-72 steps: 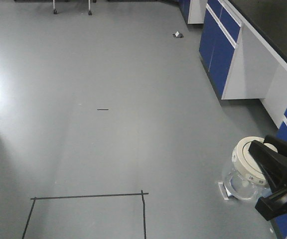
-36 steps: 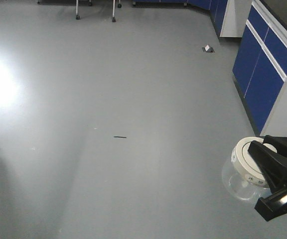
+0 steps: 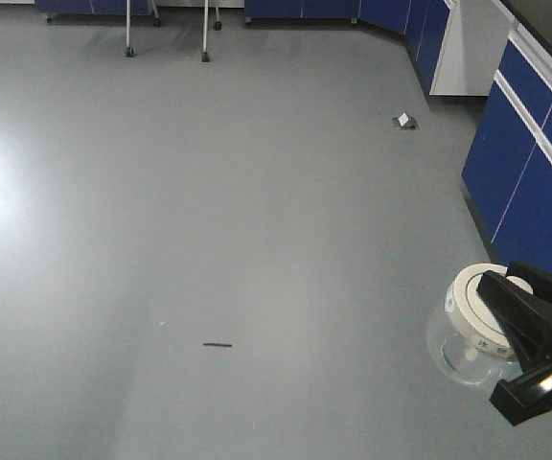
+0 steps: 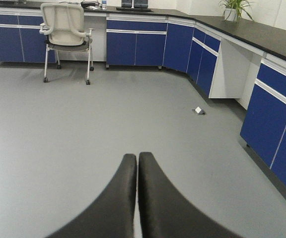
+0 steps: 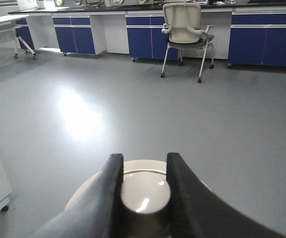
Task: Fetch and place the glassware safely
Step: 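Hold the jar in the right gripper while driving across the room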
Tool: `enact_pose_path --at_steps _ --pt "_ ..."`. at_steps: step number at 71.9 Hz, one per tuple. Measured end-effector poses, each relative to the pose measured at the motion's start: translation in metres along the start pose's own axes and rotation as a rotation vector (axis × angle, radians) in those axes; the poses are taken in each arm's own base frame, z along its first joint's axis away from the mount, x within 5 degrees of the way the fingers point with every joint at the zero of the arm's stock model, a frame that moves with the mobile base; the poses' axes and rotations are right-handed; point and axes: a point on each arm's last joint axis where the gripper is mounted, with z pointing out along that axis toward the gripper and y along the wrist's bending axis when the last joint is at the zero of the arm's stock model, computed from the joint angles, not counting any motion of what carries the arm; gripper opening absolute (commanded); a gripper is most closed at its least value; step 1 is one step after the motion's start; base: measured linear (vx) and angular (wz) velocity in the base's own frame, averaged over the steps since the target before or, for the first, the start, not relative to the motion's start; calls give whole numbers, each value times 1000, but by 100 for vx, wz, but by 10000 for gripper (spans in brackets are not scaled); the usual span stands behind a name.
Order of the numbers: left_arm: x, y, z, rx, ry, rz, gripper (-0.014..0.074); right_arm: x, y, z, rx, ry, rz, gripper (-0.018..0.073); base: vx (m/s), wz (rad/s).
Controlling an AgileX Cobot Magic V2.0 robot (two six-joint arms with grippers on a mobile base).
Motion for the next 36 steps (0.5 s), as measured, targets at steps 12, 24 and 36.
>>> enact_pose_path --at_steps 12,24,36 --pt "0 0 0 0 0 0 -7 0 0 0 1 1 0 -1 65 -9" --pt "0 0 0 0 0 0 -7 0 0 0 1 1 0 -1 69 -2" --pt "0 0 0 0 0 0 -7 0 0 0 1 1 0 -1 68 1"
